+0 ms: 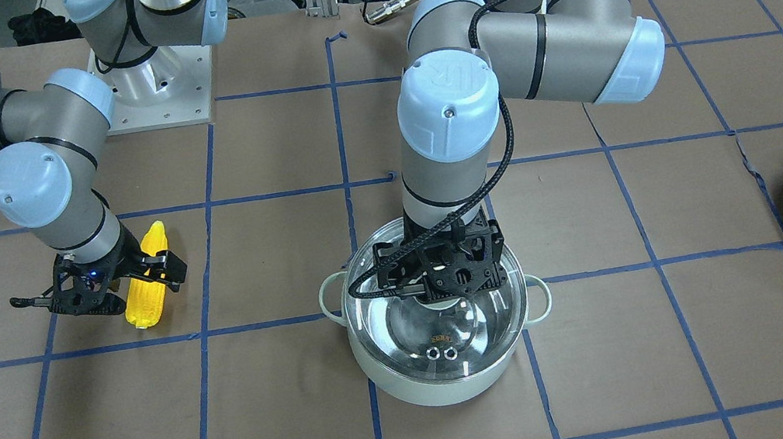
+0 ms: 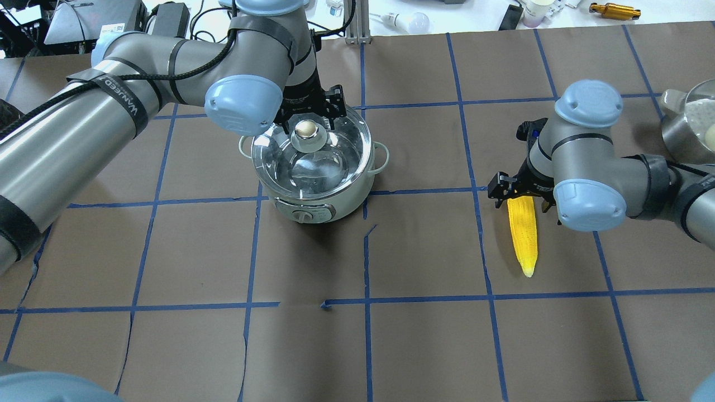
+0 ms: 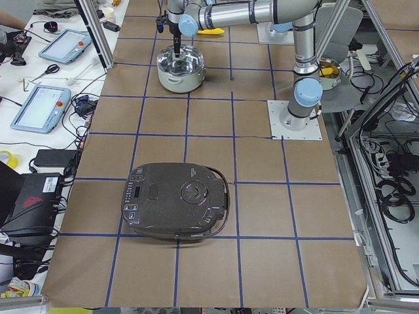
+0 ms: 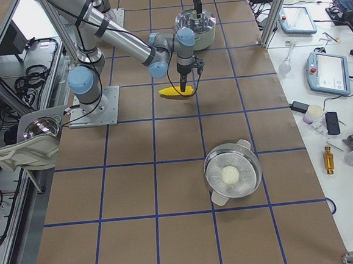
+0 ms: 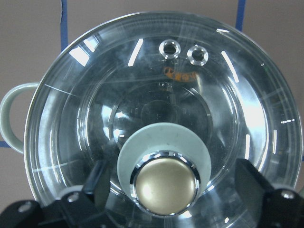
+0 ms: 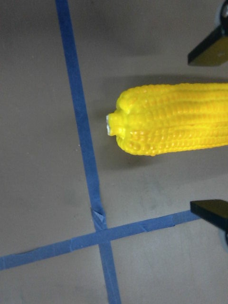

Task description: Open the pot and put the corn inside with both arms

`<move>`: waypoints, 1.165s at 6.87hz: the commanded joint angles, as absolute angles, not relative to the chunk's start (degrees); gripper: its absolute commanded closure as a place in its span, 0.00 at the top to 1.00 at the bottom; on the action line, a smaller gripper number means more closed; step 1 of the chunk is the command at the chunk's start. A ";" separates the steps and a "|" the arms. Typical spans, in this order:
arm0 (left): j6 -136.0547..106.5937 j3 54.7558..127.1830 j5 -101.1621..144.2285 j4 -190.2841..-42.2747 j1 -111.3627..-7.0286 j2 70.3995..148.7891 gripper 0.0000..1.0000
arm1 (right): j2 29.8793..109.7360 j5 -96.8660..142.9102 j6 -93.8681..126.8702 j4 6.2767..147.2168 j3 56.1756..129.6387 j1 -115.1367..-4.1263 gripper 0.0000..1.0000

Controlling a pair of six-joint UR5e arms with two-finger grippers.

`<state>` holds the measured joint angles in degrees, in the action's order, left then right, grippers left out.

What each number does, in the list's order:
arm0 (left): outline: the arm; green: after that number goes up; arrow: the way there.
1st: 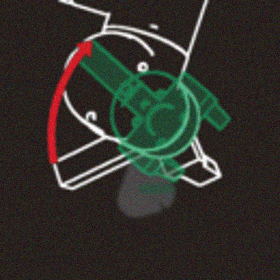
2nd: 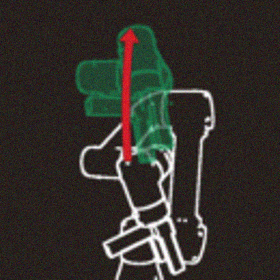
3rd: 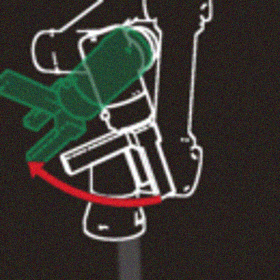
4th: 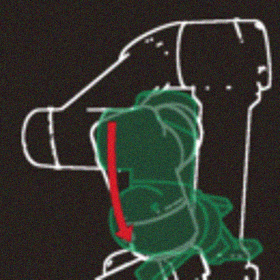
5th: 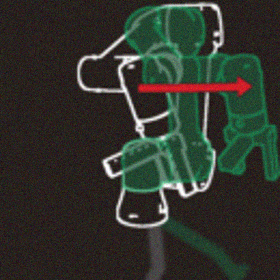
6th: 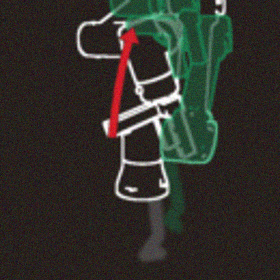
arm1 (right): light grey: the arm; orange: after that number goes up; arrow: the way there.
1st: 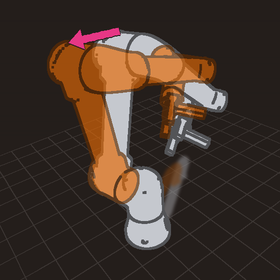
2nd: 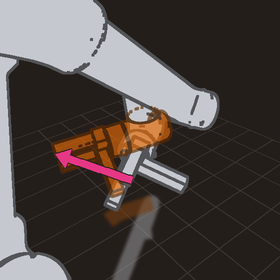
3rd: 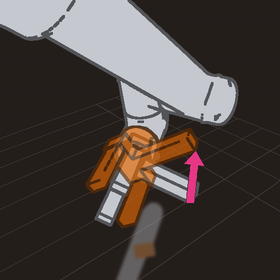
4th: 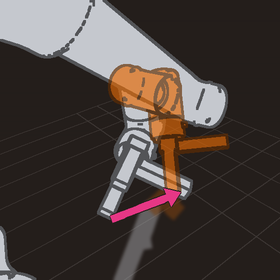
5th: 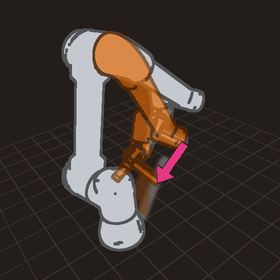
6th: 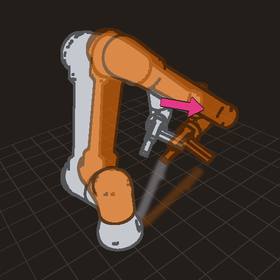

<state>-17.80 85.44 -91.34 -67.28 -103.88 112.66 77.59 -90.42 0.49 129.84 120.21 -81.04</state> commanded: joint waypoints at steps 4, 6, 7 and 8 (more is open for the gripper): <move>-17.93 85.78 -91.23 -67.67 -103.89 112.59 0.67 | 75.06 -94.47 0.17 131.13 121.82 -80.95 0.99; -18.28 85.96 -90.88 -68.03 -103.97 111.98 0.52 | 74.79 -93.43 1.84 131.22 121.82 -80.95 0.23; -18.28 85.87 -90.88 -68.90 -103.97 111.36 0.47 | 74.79 -93.51 1.76 131.05 121.73 -80.95 0.00; -18.28 85.78 -90.88 -69.69 -104.32 110.49 0.45 | 74.88 -93.43 1.76 130.87 121.12 -80.95 0.00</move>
